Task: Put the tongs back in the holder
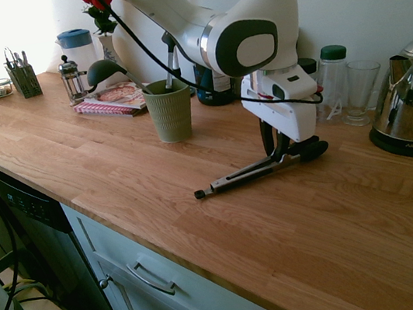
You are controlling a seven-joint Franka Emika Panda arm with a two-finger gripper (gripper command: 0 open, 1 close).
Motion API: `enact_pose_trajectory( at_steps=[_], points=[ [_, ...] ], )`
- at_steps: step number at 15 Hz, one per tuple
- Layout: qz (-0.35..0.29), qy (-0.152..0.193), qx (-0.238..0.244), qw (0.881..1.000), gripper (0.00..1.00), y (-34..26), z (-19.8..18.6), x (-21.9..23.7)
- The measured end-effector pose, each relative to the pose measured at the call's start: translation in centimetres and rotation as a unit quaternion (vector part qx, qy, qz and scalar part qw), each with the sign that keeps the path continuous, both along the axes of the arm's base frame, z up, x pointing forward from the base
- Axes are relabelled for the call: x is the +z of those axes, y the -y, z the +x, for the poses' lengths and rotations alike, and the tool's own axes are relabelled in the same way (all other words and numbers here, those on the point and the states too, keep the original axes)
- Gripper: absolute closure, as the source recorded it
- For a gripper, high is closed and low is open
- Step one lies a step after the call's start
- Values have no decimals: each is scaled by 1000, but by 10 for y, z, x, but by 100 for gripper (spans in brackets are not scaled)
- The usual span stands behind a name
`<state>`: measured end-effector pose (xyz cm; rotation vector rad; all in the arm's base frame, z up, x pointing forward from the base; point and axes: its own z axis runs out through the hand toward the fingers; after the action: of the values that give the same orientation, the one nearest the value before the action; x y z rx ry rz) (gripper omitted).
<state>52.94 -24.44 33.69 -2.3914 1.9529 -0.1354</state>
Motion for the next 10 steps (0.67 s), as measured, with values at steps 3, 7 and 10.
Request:
enact_pose_trajectory(
  at_steps=[3, 7, 10],
  points=[
    [-2, 0, 0, 1000, 100, 5, -3, 0],
    [2, 4, 0, 1000, 100, 7, -4, 2],
    [0, 18, 4, 1000, 100, 12, -10, 23]
  ],
)
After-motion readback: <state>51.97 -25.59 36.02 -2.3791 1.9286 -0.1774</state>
